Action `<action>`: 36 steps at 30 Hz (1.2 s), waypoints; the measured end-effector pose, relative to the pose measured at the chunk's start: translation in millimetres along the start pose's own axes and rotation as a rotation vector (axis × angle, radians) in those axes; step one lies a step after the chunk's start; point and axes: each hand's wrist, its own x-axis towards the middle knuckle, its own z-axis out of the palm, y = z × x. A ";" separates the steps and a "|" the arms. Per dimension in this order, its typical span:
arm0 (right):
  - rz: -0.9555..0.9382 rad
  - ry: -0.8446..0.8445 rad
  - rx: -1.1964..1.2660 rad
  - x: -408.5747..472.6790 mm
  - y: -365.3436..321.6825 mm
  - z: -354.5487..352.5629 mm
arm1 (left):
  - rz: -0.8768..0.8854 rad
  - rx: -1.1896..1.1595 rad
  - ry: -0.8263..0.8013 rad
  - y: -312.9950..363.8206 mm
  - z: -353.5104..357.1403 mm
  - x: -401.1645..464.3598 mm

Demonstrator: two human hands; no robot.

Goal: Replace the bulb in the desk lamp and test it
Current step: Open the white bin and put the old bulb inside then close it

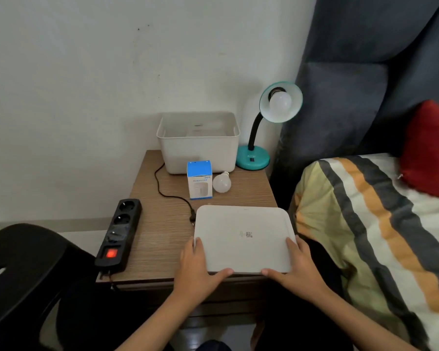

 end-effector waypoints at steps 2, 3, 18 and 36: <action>0.001 0.018 0.019 -3.7 -1.0 0.6 | 0.032 -0.007 0.020 -0.8 -1.9 0.0; 0.018 0.005 0.023 -4.7 6.7 4.9 | 0.040 -0.006 0.005 -1.9 3.8 0.0; 0.042 -0.078 -0.035 6.2 5.9 8.7 | -0.059 0.033 -0.073 -5.7 10.2 0.4; -0.122 0.133 0.078 90.8 -79.6 27.5 | 0.018 -0.159 0.365 -6.8 -67.8 116.2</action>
